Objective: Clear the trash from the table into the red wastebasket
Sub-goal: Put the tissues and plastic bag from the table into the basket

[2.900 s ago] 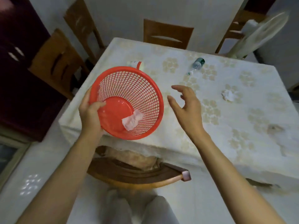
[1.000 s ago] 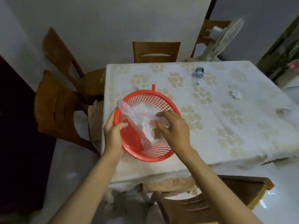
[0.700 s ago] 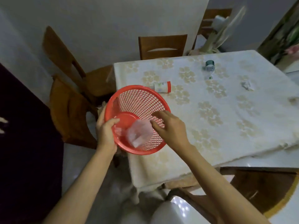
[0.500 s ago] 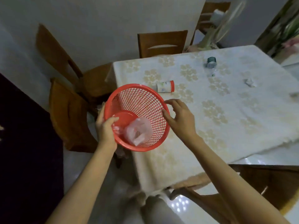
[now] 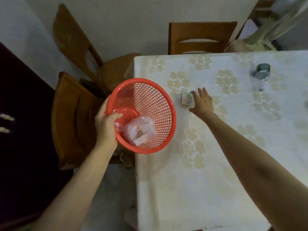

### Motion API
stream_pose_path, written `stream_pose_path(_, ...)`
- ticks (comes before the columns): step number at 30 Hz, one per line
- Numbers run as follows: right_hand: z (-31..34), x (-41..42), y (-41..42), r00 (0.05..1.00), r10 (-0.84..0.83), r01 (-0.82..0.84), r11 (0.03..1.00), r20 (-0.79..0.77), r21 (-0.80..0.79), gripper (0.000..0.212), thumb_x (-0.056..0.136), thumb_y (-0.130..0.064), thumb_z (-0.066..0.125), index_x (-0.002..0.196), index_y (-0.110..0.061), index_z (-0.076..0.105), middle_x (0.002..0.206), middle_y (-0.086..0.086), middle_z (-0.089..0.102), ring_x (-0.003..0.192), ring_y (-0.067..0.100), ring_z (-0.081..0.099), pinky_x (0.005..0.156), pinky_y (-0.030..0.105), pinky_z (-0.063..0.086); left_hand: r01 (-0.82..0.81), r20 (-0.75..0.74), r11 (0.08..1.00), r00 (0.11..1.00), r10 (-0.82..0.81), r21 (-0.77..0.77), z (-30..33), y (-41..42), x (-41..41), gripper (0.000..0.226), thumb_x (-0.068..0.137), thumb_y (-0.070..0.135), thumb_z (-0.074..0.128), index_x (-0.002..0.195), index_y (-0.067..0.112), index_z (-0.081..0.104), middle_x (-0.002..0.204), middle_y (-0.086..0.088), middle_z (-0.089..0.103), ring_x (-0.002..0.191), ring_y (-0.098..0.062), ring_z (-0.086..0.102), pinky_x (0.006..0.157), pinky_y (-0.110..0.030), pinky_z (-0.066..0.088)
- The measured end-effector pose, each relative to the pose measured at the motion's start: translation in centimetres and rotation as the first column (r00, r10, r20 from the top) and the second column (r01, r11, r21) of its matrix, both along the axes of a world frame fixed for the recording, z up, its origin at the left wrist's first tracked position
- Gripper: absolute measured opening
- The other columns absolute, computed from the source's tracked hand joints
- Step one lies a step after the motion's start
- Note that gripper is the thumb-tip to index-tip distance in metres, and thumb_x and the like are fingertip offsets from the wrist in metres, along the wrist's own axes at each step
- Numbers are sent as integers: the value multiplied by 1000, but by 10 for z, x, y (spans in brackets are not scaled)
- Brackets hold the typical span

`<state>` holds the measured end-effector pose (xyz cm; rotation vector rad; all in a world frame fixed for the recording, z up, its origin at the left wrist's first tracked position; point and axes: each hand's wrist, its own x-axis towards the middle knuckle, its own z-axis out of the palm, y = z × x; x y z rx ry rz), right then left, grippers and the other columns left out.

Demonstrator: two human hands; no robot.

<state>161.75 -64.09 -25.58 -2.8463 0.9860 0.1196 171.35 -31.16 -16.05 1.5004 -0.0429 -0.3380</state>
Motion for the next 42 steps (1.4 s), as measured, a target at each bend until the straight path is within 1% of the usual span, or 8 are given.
stream_pose_path(5, -30, 17, -37, 975, 144, -169, 975, -169, -145, 71, 77, -11, 65, 141, -14, 33, 143, 16, 39, 139, 35, 28, 114, 53, 17, -30, 0, 999, 1000, 30, -25, -4, -16, 4, 61, 65, 0, 55, 117, 29, 67, 125, -6, 67, 117, -26, 62, 104, -49, 46)
stream_pose_path(9, -31, 21, -42, 983, 168, -178, 967, -69, -184, 57, 73, -13, 64, 127, -10, 48, 119, 19, 58, 112, 40, 53, 106, 52, 33, -53, -26, 998, 998, 52, -37, -5, -18, 3, 61, 65, 0, 56, 118, 28, 67, 126, -10, 66, 118, -29, 62, 106, -52, 44)
stream_pose_path(15, 29, 5, -19, 982, 49, -43, 998, 180, -36, 69, 63, -23, 76, 125, -9, 48, 116, 17, 61, 101, 40, 57, 86, 45, 44, -25, -33, 998, 999, 24, -56, 4, -12, -5, 64, 65, 5, 57, 126, 22, 62, 128, -12, 64, 118, -32, 61, 103, -53, 45)
stream_pose_path(21, 136, -50, 55, 892, 90, -91, 996, 442, -18, 70, 72, -31, 77, 131, -9, 48, 126, 16, 56, 108, 34, 50, 86, 40, 44, 58, -69, 988, 995, -68, -145, 17, 2, -35, 55, 76, -4, 53, 118, 28, 65, 121, -5, 67, 110, -25, 64, 72, -21, 55)
stream_pose_path(24, 178, -89, 118, 863, 103, -109, 994, 495, -17, 71, 73, -43, 72, 132, -11, 47, 128, 14, 55, 111, 30, 49, 88, 35, 43, 127, -93, 972, 985, -147, -196, 23, 11, -52, 54, 76, -6, 51, 110, 33, 67, 123, -5, 66, 112, -26, 63, 71, -22, 55)
stream_pose_path(30, 197, -177, 232, 908, 142, -90, 985, 394, -149, 73, 68, -41, 63, 133, -11, 48, 121, 14, 58, 108, 33, 53, 90, 41, 44, 382, -131, 885, 895, -426, -267, 34, 28, -109, 60, 75, -10, 49, 131, 10, 55, 118, -9, 65, 97, -20, 65, 67, -22, 55)
stream_pose_path(34, 190, -234, 275, 943, 88, -24, 980, 321, -197, 71, 68, -35, 70, 132, -10, 51, 126, 15, 58, 113, 35, 54, 92, 45, 46, 505, -101, 819, 832, -546, -271, 51, 41, -166, 58, 75, -15, 48, 128, 6, 57, 112, -8, 66, 85, -11, 66, 65, -17, 54)
stream_pose_path(42, 192, -344, 295, 946, -12, 84, 974, 325, -210, 60, 83, -45, 57, 133, -14, 50, 137, 15, 52, 127, 31, 47, 104, 41, 38, 645, -89, 710, 719, -689, -282, 59, 40, -260, 55, 68, -6, 50, 113, 19, 67, 115, -13, 69, 105, -34, 65, 88, -44, 55)
